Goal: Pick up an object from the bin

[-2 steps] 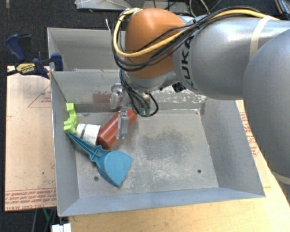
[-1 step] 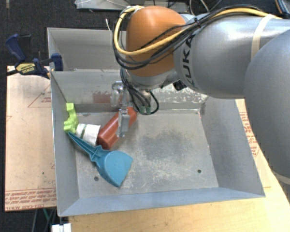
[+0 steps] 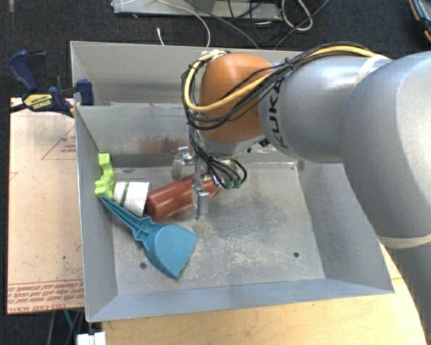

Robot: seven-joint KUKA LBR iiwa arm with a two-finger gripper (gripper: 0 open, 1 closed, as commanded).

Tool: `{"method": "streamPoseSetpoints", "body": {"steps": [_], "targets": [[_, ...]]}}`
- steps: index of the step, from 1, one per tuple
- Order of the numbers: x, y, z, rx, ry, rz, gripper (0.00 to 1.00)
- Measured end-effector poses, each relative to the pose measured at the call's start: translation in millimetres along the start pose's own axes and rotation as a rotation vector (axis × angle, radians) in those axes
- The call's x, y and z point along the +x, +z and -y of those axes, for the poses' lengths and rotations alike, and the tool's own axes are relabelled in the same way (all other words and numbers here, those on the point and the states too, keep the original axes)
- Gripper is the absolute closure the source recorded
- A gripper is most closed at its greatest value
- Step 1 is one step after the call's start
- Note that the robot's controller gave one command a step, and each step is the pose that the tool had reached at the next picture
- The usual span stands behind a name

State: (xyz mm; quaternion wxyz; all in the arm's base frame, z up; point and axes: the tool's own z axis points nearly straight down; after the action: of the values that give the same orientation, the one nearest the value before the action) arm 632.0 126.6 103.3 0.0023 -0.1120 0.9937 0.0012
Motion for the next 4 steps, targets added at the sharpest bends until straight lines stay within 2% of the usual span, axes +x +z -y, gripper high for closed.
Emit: {"method": "streamPoseSetpoints", "body": {"steps": [1,2,3,4], "targets": [[-18.0,-59.2,14.0,0.001,-0.368,0.01,0.0],[5.2,0.2,5.6,-0.001,-0.069,-0.006,0.0],[-12.5,26.6,18.4,0.005,-0.658,0.018,0.0],[-4.4,32.8,12.6,0.0,-0.229,0.002,1.0]]}}
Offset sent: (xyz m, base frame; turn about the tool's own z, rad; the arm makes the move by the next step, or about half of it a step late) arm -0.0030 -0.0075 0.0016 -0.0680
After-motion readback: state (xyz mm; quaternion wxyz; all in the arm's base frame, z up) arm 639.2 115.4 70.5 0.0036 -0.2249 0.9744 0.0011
